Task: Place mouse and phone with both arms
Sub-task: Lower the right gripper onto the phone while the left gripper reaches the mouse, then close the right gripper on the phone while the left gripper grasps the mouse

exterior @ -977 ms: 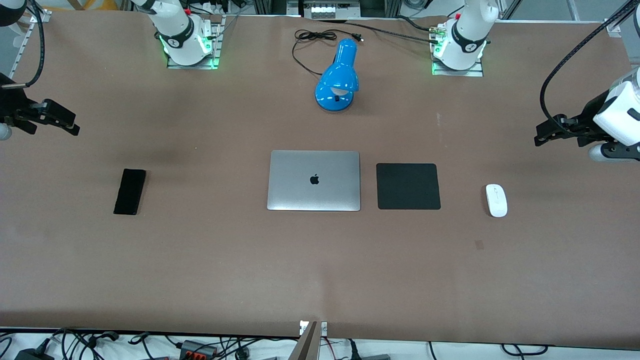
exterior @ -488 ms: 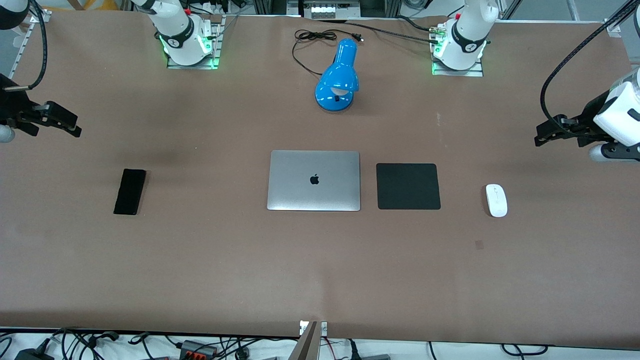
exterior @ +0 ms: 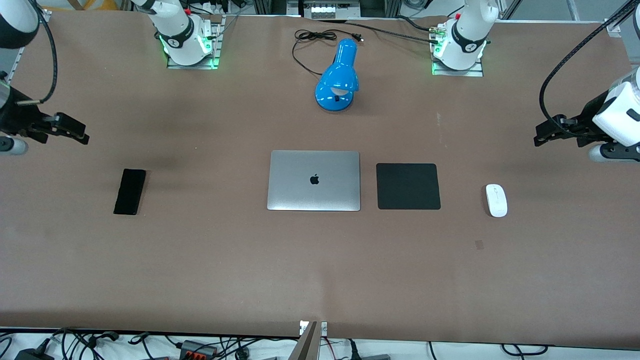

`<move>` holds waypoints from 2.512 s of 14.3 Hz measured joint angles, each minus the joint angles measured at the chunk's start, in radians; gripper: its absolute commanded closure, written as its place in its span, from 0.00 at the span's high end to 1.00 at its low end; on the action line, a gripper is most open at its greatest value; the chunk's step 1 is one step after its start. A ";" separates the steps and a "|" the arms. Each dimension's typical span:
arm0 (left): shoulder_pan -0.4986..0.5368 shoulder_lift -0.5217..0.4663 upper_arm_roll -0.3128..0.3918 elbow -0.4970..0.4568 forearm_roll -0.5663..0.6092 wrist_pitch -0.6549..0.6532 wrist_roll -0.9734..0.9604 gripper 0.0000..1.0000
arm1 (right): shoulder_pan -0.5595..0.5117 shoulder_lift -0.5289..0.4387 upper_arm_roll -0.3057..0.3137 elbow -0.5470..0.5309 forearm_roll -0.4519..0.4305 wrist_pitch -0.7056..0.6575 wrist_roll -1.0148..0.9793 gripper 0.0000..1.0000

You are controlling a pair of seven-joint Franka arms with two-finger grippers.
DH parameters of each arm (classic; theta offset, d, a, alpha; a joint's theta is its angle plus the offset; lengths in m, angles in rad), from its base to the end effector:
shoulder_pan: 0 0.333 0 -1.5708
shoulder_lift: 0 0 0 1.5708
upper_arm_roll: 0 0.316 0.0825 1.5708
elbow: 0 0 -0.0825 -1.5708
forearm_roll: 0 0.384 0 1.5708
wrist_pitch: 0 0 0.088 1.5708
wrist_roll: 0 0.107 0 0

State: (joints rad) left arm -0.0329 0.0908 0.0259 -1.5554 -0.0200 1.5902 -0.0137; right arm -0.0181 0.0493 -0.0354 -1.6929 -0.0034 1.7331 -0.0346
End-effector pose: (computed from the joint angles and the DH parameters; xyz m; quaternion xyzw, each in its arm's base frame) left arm 0.5818 -0.0068 0.5818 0.9996 0.0038 -0.0281 0.0085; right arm 0.5766 -0.0308 0.5526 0.9999 -0.0092 -0.0046 0.0023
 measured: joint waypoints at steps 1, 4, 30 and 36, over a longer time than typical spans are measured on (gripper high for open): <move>0.001 0.002 0.000 0.000 0.000 -0.002 0.000 1.00 | 0.000 0.010 0.000 0.000 0.000 0.008 0.000 1.00; 0.004 0.029 0.001 -0.003 0.000 -0.011 0.000 1.00 | 0.000 0.044 0.000 -0.003 -0.007 0.018 0.000 1.00; 0.099 0.482 0.007 -0.437 0.027 1.008 0.120 0.65 | -0.092 0.605 -0.010 -0.054 -0.054 0.468 0.030 1.00; 0.097 0.476 0.000 -0.456 0.027 1.009 0.120 0.29 | -0.109 0.626 -0.013 -0.054 -0.054 0.468 0.030 1.00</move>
State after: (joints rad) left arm 0.0643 0.5672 0.0256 -2.0112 0.0070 2.5990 0.1066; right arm -0.1269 0.6753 -0.0488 -1.7470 -0.0575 2.2008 -0.0045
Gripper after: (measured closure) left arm 0.388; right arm 0.000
